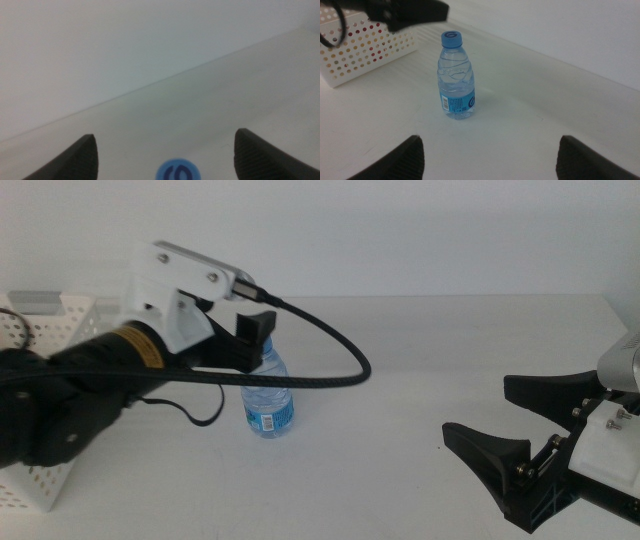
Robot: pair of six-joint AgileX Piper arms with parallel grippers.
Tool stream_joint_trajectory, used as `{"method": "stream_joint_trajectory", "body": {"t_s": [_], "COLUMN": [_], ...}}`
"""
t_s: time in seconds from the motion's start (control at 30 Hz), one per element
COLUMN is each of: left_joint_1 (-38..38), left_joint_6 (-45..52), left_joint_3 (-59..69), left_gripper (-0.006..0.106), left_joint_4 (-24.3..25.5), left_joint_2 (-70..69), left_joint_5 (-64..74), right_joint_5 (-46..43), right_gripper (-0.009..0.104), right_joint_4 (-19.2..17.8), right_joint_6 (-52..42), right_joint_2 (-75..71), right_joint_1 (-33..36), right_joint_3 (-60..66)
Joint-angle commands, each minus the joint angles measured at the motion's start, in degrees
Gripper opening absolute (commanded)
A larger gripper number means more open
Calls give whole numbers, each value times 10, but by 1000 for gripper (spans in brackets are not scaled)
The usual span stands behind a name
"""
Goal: Use arms to grab the bottles and put them into the dustbin to the left of the table.
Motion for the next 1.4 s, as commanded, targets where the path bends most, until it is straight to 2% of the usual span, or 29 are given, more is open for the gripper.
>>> {"method": "stream_joint_trajectory", "body": {"t_s": [0.0,0.27,0.73,1.37], "left_joint_1": [-1,11,22,22], "left_joint_6": [-12,-12,-29,-48], "left_joint_3": [-20,-20,-20,-19], "left_gripper": [87,87,87,87], "left_joint_4": [6,5,8,20], "left_joint_2": [7,90,164,291], "left_joint_5": [-76,-186,-200,-332], "right_joint_5": [-40,-40,-40,-40], "right_gripper": [70,70,70,70], "right_joint_4": [-4,-4,-4,-4], "right_joint_6": [-8,-8,-8,-8], "right_joint_2": [-4,-4,-4,-4], "right_joint_1": [-5,-5,-5,-5], "right_joint_3": [-15,-15,-15,-15]}}
